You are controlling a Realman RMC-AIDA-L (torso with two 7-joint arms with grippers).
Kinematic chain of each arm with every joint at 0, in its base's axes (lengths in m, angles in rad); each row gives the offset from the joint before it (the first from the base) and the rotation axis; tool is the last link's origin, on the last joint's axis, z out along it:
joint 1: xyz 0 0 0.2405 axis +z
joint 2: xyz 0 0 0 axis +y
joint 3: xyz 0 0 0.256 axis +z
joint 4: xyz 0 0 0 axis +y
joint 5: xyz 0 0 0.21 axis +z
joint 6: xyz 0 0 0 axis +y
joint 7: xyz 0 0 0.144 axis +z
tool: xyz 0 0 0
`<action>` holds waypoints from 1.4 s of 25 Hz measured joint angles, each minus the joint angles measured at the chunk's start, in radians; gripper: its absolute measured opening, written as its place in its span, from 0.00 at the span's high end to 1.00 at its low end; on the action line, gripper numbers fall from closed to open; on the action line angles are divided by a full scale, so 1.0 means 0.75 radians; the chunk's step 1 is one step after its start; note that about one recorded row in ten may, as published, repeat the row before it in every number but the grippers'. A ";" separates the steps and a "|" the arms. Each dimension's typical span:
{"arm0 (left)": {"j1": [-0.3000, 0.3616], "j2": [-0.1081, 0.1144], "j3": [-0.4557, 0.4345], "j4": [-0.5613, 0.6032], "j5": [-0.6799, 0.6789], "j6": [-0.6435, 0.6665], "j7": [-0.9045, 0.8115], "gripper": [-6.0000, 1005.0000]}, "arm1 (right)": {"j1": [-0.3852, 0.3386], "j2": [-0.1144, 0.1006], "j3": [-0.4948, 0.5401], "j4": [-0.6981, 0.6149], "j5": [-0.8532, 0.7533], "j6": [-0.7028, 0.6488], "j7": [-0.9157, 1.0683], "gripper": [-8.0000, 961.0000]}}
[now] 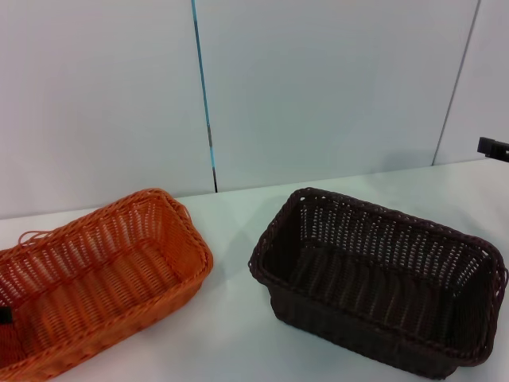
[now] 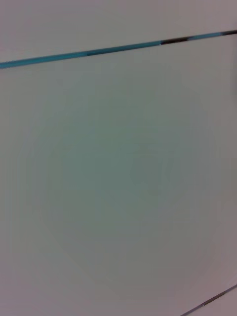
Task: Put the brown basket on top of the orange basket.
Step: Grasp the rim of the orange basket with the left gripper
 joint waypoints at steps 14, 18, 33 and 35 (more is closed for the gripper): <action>-0.005 -0.004 -0.001 0.002 0.016 -0.001 -0.043 0.23 | 0.002 0.000 0.000 -0.006 0.000 -0.005 -0.001 0.20; -0.005 -0.003 -0.001 0.003 0.016 0.000 -0.055 0.45 | 0.002 0.000 0.000 -0.008 0.000 -0.006 -0.001 0.20; -0.014 0.010 -0.004 0.030 0.015 -0.011 -0.054 0.79 | 0.004 0.000 0.000 -0.010 0.001 -0.013 -0.001 0.20; -0.014 0.011 -0.002 0.033 0.015 -0.012 -0.054 0.79 | 0.004 0.000 0.000 -0.010 0.001 -0.013 -0.001 0.20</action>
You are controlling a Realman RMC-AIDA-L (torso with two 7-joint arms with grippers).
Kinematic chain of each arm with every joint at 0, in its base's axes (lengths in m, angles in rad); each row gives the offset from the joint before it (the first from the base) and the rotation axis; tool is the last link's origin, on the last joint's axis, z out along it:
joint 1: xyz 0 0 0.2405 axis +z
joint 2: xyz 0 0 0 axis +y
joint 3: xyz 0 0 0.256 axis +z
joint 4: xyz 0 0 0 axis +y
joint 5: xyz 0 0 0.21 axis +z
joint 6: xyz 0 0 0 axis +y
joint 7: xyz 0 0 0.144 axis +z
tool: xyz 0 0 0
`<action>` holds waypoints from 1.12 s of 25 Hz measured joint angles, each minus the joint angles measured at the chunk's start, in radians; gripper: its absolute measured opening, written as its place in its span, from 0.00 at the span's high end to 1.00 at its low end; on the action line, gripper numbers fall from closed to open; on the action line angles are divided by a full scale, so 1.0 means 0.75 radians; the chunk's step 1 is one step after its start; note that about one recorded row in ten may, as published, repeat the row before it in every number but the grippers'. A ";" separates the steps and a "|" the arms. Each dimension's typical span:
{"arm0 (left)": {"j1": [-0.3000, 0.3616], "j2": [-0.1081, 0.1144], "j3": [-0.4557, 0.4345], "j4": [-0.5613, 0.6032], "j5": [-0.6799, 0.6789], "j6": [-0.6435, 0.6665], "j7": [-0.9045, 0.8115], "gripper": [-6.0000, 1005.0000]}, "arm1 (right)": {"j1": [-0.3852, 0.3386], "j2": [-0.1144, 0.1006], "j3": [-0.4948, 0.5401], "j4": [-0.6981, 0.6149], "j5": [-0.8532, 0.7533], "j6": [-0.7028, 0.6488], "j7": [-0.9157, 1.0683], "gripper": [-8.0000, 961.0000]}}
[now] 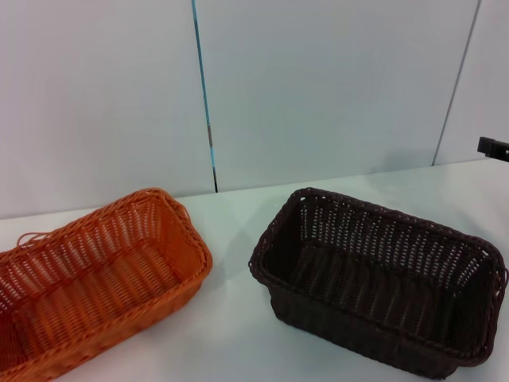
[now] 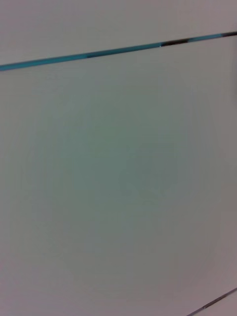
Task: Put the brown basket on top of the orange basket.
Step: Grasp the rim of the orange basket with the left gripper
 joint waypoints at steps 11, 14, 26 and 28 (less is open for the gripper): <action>-0.002 0.000 -0.002 0.000 0.001 -0.010 0.000 0.80 | 0.000 0.000 0.000 0.000 0.000 0.000 0.000 0.20; -0.007 0.002 -0.011 -0.006 -0.004 -0.022 -0.002 0.80 | 0.001 0.000 0.000 0.000 0.000 0.001 0.000 0.20; -0.032 0.024 -0.017 -0.076 -0.011 -0.046 -0.067 0.81 | 0.000 0.000 0.000 -0.002 -0.001 -0.003 0.000 0.20; -0.033 0.027 -0.020 -0.096 -0.013 -0.056 -0.091 0.82 | 0.000 0.000 0.000 -0.002 -0.001 -0.006 0.000 0.20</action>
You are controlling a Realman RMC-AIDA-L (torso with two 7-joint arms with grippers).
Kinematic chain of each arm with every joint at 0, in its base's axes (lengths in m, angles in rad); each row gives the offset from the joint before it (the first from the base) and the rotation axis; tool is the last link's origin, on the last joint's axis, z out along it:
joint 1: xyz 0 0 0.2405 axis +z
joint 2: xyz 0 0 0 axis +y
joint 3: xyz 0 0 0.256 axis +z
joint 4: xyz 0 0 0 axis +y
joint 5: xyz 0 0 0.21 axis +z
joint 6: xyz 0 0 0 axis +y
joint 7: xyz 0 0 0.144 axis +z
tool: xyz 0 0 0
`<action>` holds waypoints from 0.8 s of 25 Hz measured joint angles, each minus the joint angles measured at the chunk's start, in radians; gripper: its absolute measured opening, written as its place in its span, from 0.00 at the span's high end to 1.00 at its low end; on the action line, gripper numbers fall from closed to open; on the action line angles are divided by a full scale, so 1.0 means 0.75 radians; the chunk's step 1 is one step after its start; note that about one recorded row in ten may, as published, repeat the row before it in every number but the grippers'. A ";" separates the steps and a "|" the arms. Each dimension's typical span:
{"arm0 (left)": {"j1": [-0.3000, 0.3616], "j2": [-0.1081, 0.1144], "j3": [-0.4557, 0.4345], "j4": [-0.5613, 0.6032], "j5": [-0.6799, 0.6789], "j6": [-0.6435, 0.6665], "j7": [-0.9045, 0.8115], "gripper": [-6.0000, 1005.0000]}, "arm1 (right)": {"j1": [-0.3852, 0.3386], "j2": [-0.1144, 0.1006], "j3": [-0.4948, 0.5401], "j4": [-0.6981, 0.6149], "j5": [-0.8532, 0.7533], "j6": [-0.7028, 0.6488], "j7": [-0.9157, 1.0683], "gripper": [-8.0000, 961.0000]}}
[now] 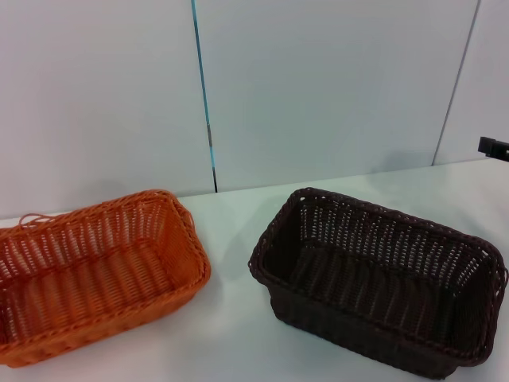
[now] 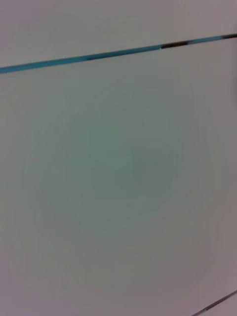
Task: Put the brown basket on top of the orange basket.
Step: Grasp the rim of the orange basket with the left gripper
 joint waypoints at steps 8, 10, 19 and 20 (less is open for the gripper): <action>-0.010 0.015 -0.067 -0.052 -0.033 -0.067 -0.014 0.83 | 0.002 0.000 0.002 0.000 0.000 -0.010 0.000 0.20; -0.010 0.027 -0.085 -0.058 -0.065 -0.088 -0.014 0.83 | 0.004 -0.001 0.002 0.000 0.000 -0.011 0.000 0.20; -0.003 0.063 -0.115 -0.087 -0.168 -0.136 -0.012 0.83 | 0.006 -0.002 0.002 0.000 0.000 -0.013 0.000 0.20; -0.003 0.064 -0.116 -0.091 -0.172 -0.140 -0.012 0.83 | 0.006 -0.002 0.002 0.000 0.000 -0.014 0.000 0.20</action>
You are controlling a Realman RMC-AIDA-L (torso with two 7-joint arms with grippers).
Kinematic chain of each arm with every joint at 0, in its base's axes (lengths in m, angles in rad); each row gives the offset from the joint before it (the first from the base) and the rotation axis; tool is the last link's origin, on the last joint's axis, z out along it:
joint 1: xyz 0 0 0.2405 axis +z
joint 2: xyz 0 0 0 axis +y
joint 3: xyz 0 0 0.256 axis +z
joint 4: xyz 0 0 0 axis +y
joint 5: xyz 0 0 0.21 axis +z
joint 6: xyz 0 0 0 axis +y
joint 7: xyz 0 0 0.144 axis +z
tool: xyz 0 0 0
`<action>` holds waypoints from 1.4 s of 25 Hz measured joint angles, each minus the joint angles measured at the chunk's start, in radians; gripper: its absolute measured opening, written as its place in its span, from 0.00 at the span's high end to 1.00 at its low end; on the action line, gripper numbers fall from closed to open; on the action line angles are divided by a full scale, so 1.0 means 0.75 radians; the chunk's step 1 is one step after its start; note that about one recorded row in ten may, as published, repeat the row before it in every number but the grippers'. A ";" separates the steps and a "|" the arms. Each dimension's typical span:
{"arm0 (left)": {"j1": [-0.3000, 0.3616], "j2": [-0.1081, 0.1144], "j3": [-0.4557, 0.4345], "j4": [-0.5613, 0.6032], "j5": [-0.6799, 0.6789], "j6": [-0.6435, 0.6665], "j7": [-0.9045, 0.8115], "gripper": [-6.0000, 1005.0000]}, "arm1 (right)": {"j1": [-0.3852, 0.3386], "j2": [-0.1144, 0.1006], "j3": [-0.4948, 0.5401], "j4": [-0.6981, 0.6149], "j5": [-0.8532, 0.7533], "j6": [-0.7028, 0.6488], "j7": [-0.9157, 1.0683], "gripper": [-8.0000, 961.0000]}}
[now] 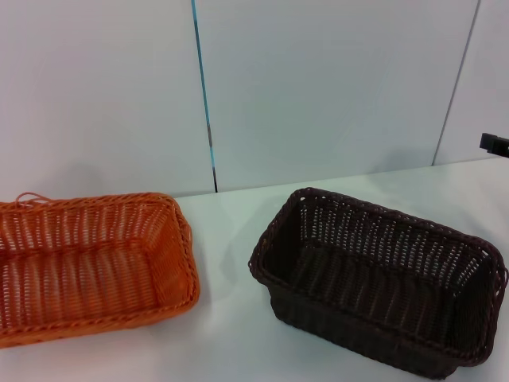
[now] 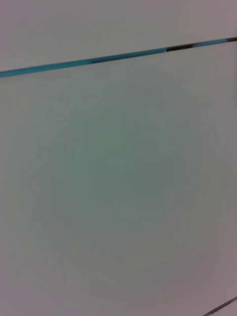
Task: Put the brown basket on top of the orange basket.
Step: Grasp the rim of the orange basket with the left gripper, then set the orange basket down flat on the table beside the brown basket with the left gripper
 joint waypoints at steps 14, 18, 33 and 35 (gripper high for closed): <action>-0.021 0.028 -0.102 -0.075 -0.075 -0.135 -0.044 0.83 | 0.000 -0.001 0.000 0.000 0.000 0.000 0.000 0.20; -0.025 0.037 -0.111 -0.112 -0.076 -0.189 -0.123 0.83 | 0.000 -0.001 0.000 0.000 0.000 0.000 -0.005 0.20; 0.029 -0.021 -0.140 -0.196 -0.296 -0.322 -0.177 0.83 | -0.001 -0.002 0.000 -0.001 0.000 0.000 -0.013 0.20; 0.044 -0.041 -0.140 -0.200 -0.304 -0.313 -0.177 0.83 | -0.001 -0.002 0.000 -0.002 0.000 0.000 -0.014 0.20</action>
